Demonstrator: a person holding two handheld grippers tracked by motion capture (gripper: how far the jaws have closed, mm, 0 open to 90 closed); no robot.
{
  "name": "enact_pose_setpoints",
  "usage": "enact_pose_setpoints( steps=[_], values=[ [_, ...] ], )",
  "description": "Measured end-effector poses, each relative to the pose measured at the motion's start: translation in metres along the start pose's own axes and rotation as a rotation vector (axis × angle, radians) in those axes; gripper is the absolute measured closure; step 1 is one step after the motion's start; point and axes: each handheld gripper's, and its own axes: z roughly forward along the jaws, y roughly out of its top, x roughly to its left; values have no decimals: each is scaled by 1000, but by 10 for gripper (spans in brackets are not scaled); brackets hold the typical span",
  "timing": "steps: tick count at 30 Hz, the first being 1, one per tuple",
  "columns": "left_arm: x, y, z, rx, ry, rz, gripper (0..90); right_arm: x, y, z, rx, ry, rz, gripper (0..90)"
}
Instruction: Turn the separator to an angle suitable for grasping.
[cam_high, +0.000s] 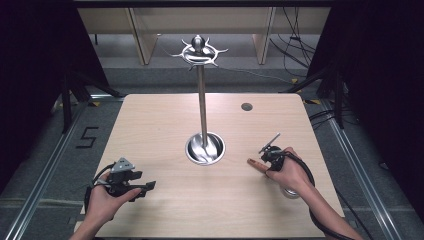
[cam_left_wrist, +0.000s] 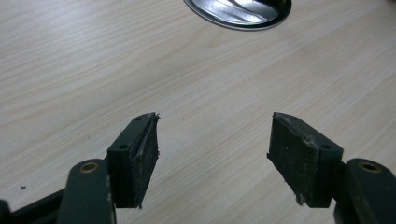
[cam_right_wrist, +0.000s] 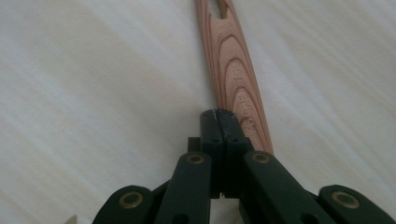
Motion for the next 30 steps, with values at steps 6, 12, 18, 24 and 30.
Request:
enact_pose_setpoints(
  steps=[6, 12, 18, 24, 30],
  values=[
    [2, 0, -1, 23, -3, 22, 322, -17, 1, 0, -10, -31, 61, 900],
    [1, 0, 0, 7, 2, 18, 322, -29, -1, 0, -14, -41, 124, 900],
    [1, 0, 0, 12, 5, 22, 322, -37, -4, -7, -52, -11, 176, 900],
    [0, 1, 4, 3, 3, 1, 322, -42, -5, -18, -126, -28, 201, 843],
    [-1, 1, 6, 12, 4, 8, 322, -48, -10, -28, -142, -30, 187, 660]
  ],
)
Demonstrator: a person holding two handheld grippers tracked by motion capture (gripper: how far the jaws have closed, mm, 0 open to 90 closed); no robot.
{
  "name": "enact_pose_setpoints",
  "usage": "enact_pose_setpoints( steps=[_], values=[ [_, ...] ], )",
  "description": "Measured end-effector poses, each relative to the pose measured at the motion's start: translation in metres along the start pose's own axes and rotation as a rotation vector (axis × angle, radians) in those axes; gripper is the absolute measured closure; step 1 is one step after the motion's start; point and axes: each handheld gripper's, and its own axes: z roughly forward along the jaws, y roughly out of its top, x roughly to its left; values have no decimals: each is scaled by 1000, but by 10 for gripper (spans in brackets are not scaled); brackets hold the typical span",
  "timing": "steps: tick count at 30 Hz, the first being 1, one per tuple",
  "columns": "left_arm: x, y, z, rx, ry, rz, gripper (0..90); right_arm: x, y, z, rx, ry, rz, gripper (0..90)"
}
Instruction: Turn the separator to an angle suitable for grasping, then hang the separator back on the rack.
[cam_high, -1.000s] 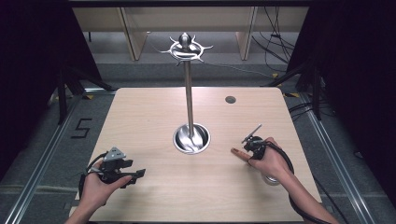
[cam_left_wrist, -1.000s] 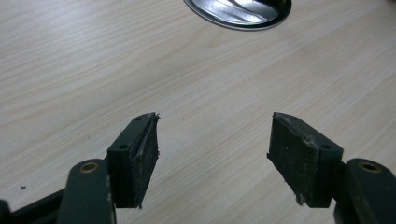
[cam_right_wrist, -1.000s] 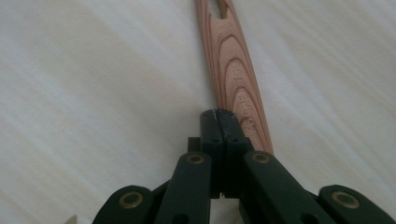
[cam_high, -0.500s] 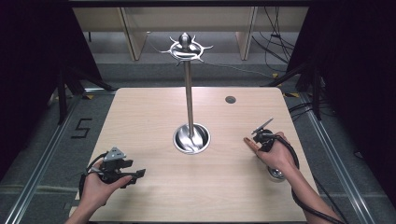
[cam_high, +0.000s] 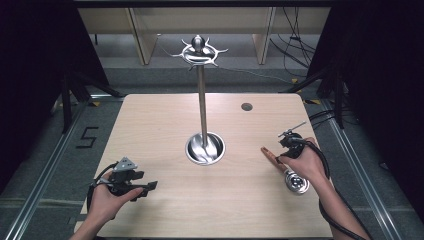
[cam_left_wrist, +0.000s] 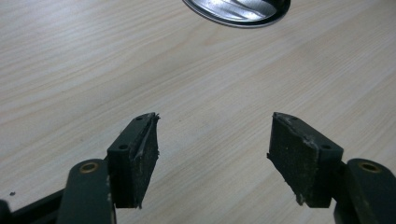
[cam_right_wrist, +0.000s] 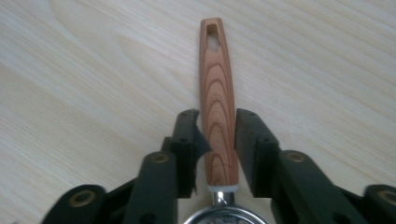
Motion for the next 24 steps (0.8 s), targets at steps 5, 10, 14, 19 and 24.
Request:
enact_pose_setpoints(
  steps=[5, 10, 14, 19, 24],
  values=[
    [1, -1, -5, 12, -13, 2, 322, -5, 1, -1, 54, 20, -33, 578],
    [0, 1, -2, -8, 4, -4, 322, -6, 6, 3, 139, 18, -46, 544],
    [0, 2, -1, 13, -5, 6, 322, -2, 10, 5, 183, 36, -48, 546],
    [1, 2, -2, 5, -14, 18, 322, 1, 13, 9, 187, 29, -49, 547],
    [0, 2, -1, -8, -13, 4, 322, 0, 18, 11, 208, 33, -71, 565]
  ],
)
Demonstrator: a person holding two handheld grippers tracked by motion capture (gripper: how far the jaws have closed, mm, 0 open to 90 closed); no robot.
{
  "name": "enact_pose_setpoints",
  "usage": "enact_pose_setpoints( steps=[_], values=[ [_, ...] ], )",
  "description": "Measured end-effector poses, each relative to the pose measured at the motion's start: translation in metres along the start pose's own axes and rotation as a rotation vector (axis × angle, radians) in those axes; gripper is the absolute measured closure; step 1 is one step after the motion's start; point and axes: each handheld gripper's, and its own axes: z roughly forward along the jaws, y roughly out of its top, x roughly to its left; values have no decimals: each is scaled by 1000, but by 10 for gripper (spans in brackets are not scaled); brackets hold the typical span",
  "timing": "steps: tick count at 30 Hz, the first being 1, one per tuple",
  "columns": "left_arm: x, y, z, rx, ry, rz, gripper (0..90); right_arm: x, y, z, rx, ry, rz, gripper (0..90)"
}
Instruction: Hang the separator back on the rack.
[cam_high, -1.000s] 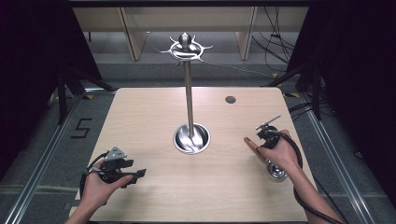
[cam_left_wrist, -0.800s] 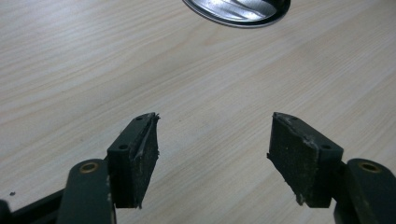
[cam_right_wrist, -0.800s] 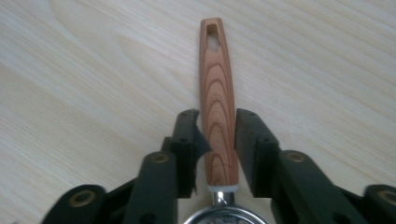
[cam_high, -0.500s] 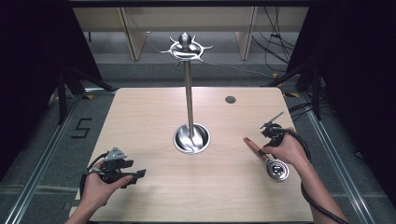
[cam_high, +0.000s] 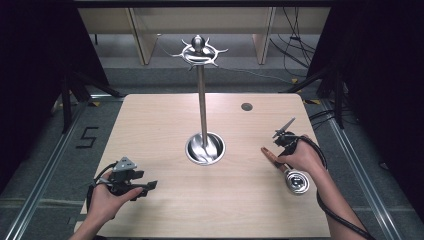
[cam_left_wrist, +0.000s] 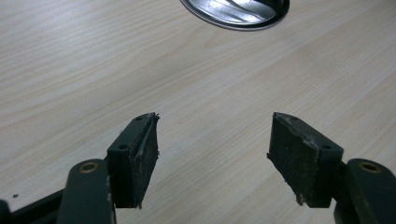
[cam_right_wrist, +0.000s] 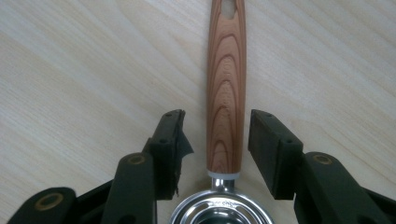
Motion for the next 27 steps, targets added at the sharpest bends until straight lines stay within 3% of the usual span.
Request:
enact_pose_setpoints(
  steps=[6, 7, 15, 16, 19, 27],
  values=[
    [0, 0, 1, 7, 12, 0, 322, -3, 2, 4, 25, -25, 11, 571],
    [1, 0, -1, 20, 1, 19, 321, -5, 3, 5, 26, -27, -7, 573],
    [0, -1, 0, 5, 8, 4, 322, -4, 6, 17, 48, -18, 9, 609],
    [0, -1, 0, 9, 7, 10, 321, -6, 6, 17, 48, -13, -10, 613],
    [0, -1, 0, 8, 8, 8, 321, -4, 8, 19, 63, -20, 6, 627],
    [0, -1, 0, 10, 7, 13, 321, -6, 13, 26, 84, -32, -17, 632]
  ],
)
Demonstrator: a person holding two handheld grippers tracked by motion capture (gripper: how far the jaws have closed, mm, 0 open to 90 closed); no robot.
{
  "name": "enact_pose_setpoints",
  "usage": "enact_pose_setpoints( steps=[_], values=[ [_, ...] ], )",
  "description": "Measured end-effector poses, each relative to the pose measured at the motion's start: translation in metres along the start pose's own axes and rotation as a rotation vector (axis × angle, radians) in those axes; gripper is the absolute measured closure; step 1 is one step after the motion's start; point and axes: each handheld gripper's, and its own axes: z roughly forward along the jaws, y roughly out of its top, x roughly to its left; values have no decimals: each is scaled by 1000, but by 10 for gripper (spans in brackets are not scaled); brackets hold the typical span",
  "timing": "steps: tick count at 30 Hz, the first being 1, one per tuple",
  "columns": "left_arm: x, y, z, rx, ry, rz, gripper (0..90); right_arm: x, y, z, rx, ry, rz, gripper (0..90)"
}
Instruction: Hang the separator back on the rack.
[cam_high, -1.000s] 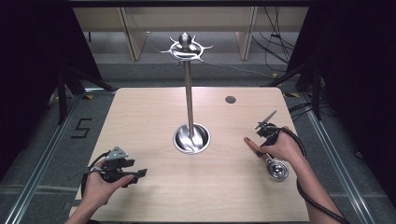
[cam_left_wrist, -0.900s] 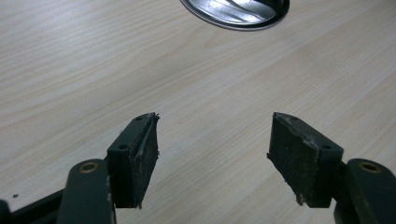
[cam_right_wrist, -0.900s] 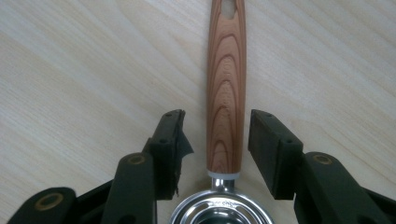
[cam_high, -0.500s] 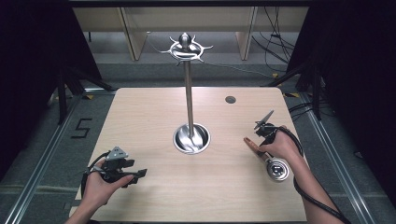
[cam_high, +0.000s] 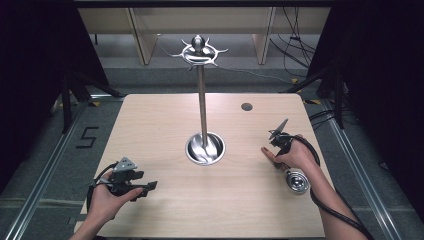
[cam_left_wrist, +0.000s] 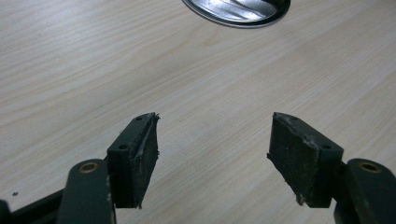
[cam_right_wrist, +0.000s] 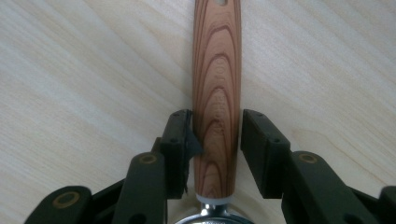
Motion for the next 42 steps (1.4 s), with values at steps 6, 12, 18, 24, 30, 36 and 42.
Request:
enact_pose_setpoints(
  steps=[6, 12, 18, 24, 30, 36, 42],
  values=[
    [-1, 0, 1, -2, 9, -11, 322, -3, 2, 5, 13, 5, -52, 648],
    [0, 0, 0, 9, -3, 7, 322, -7, 3, 7, -26, -5, -138, 684],
    [0, 0, 0, -2, 1, -5, 321, -2, -2, -3, -43, 3, -61, 686],
    [0, 0, 0, -1, 2, -2, 321, 3, -15, -21, -153, 9, -16, 687],
    [0, 0, 0, 5, -1, -3, 321, 1, -33, -36, -276, 37, -59, 688],
    [0, 0, 0, 11, -1, 2, 321, 3, -53, -54, -433, 51, -83, 688],
    [-1, 0, 1, 6, 8, -14, 321, 4, -63, -60, -585, 39, -99, 689]
  ],
)
